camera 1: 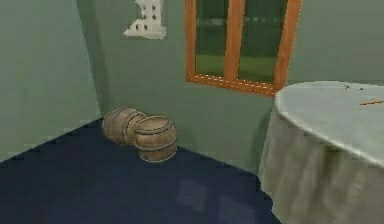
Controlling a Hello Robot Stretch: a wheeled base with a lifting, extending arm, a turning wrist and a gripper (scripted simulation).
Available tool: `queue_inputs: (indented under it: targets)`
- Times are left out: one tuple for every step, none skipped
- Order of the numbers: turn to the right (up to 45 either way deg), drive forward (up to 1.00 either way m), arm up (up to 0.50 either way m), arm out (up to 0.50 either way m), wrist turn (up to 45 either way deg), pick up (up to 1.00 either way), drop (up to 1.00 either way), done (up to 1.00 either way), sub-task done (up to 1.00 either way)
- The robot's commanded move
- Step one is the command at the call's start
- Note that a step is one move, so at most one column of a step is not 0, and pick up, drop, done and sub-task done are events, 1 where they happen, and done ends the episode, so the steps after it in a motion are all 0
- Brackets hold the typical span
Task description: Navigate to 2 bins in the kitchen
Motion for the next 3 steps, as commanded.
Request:
queue_inputs:
  targets:
    - [0.0,0.25,0.0,0.0,0.0,0.0,0.0,0.0,0.0]
    - [-45.0,0.0,0.0,0.0,0.0,0.0,0.0,0.0,0.0]
    - [-39.0,0.0,0.0,0.0,0.0,0.0,0.0,0.0,0.0]
